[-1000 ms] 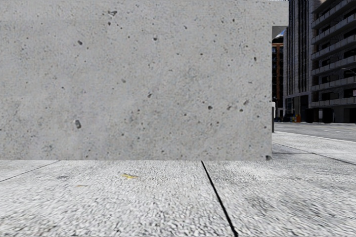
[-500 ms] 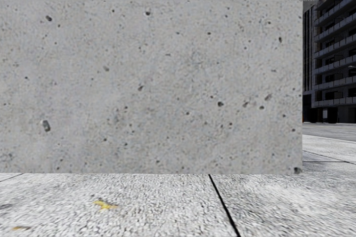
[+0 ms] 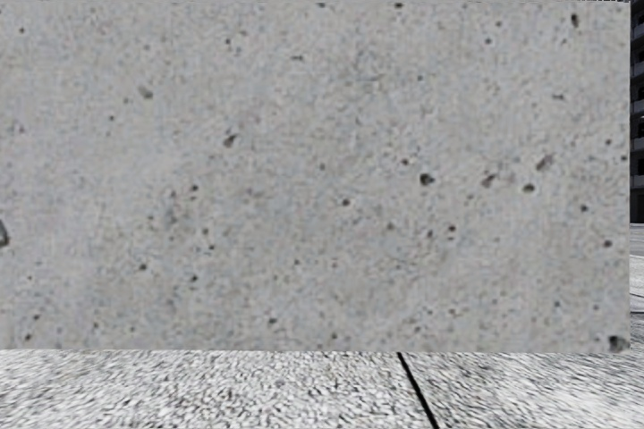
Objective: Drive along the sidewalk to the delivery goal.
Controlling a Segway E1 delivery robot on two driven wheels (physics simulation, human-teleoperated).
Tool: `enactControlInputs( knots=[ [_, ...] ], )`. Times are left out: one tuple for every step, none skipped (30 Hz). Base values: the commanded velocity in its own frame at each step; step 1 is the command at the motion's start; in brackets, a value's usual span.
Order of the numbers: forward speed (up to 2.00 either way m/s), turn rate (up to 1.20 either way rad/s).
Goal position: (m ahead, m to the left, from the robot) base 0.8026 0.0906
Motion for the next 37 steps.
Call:
enactControlInputs(
  knots=[
    [0.71,0.0],
    [0.71,0.0],
    [0.66,0.0],
    [0.54,0.0],
    [0.54,0.0],
    [0.35,0.0],
    [0.07,0.0],
    [0.0,0.0],
    [0.0,0.0],
    [0.0,0.0],
    [0.0,0.0],
    [0.0,0.0],
    [0.0,0.0],
    [0.0,0.0],
    [0.0,0.0],
    [0.0,0.0],
    [0.0,0.0],
    [0.0,0.0],
    [0.0,0.0],
    [0.0,0.0],
    [0.0,0.0],
    [0.0,0.0],
    [0.0,0.0],
    [0.0,0.0],
    [0.0,0.0],
    [0.0,0.0],
    [0.0,0.0],
    [0.0,0.0],
    [0.0,0.0],
    [0.0,0.0],
    [0.0,0.0],
    [0.0,0.0],
    [0.0,0.0],
    [0.0,0.0],
    [0.0,0.0],
    [0.0,0.0],
    [0.0,0.0]
  ],
)
